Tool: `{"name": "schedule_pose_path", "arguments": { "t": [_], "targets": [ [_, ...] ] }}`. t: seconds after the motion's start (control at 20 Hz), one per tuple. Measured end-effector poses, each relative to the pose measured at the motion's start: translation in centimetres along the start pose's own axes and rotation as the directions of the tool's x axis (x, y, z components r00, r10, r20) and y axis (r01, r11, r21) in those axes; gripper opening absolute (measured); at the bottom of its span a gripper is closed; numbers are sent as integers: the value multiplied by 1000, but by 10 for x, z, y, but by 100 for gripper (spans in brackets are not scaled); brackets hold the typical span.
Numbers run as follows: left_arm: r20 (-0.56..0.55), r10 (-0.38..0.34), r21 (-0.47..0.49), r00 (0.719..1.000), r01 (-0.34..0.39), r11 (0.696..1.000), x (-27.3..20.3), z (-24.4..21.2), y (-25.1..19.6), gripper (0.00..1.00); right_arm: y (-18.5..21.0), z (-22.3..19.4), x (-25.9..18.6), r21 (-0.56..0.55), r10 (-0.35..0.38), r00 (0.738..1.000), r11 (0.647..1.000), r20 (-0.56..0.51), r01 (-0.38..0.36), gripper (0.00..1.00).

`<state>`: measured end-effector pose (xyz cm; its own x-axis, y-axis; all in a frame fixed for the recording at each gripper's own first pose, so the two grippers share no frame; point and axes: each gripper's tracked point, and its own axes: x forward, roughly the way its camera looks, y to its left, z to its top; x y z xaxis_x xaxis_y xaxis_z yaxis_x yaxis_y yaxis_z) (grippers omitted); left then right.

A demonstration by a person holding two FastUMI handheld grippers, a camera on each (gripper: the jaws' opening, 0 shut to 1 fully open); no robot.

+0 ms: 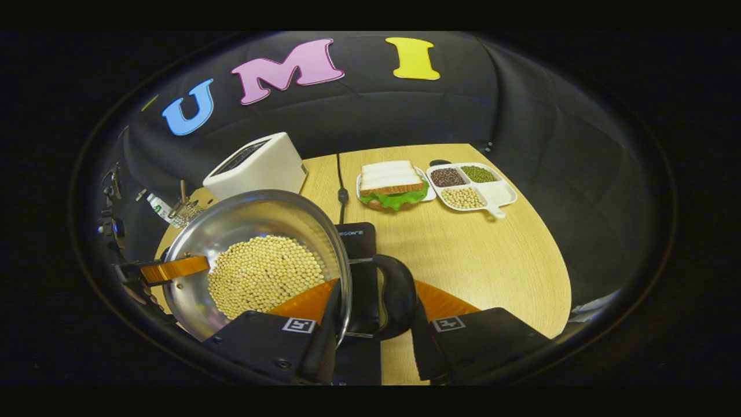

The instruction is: First push the handle of the pot to place it horizontally, then grasp the pot with both hands and set it on the induction cooktop.

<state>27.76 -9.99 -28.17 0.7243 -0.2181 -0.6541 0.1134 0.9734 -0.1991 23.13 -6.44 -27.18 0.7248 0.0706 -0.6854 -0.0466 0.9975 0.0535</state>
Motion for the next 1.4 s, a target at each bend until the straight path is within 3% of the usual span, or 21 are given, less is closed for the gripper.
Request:
{"name": "schedule_pose_path", "arguments": {
  "t": [0.5,0.75,0.85,0.95,1.0,1.1,1.4],
  "targets": [
    [-7,-18,-18,1000,18,1000,8,-4,2,63,1,2,5,10,5,1000,1000,10,-5,60],
    [-73,5,30,997,-3,1000,12,-14,0,67,1,3,7,16,9,1000,1000,10,-9,58],
    [-79,55,55,995,-51,997,12,-13,6,79,3,-1,6,12,18,1000,1000,-3,-18,64],
    [-83,79,53,993,-75,996,6,-13,7,99,4,-3,2,6,37,999,999,-17,-37,74],
    [-85,80,49,993,-76,996,2,-13,5,98,2,-2,1,6,39,999,999,-7,-39,87],
    [-54,105,56,993,-102,993,-11,-6,8,96,-4,6,-7,24,28,999,999,31,-28,100],
    [148,175,44,973,-183,982,-97,37,6,95,-16,43,-71,60,5,978,998,209,-18,99]
  ]
}}
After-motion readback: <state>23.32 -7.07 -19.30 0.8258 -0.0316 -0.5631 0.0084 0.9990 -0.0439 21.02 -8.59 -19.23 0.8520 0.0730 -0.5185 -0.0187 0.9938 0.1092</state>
